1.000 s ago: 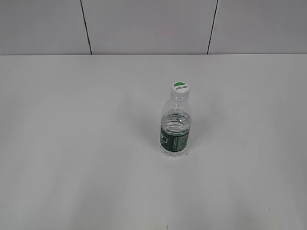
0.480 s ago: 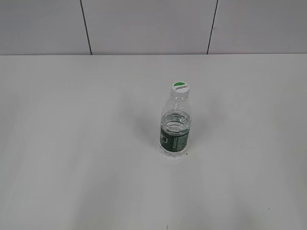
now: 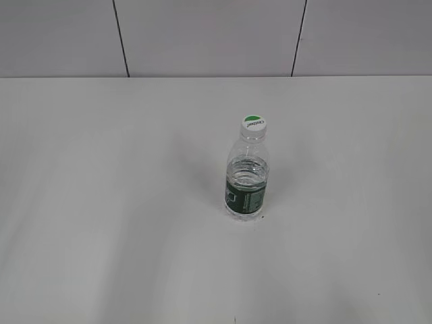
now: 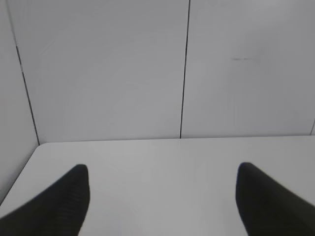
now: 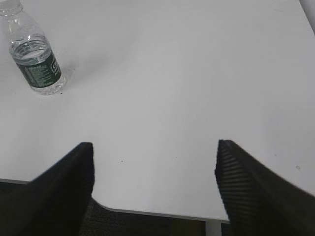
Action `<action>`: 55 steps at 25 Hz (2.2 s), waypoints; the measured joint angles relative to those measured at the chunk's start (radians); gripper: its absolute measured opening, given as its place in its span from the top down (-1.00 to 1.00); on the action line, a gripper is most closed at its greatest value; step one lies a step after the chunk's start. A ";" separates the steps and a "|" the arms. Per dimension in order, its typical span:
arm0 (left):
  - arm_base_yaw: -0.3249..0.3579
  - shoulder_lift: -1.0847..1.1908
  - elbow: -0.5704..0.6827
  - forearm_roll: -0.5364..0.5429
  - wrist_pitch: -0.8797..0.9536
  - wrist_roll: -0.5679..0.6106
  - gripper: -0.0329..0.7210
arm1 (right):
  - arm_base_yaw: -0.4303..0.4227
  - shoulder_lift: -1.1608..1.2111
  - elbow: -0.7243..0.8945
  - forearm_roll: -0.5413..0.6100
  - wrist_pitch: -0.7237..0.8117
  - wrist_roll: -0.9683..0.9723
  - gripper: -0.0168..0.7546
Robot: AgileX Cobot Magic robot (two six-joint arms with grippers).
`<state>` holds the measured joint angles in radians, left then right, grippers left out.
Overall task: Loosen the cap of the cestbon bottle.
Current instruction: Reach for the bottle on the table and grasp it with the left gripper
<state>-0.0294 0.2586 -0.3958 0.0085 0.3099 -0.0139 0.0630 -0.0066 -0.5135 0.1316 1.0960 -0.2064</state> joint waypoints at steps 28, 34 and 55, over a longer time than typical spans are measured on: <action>-0.334 1.063 0.073 0.225 -1.031 -0.096 -0.55 | 0.000 0.156 -0.019 0.010 -0.092 0.001 -0.56; -0.339 1.169 0.062 0.362 -1.150 -0.198 -0.55 | 0.000 0.321 -0.024 0.019 -0.356 -0.042 -0.56; -0.293 1.659 -0.279 1.036 -1.354 -0.531 -0.55 | 0.000 0.658 -0.024 0.232 -0.806 -0.296 -0.56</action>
<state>-0.3225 1.9171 -0.6745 1.0446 -1.0443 -0.5453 0.0630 0.6517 -0.5371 0.3632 0.2901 -0.5023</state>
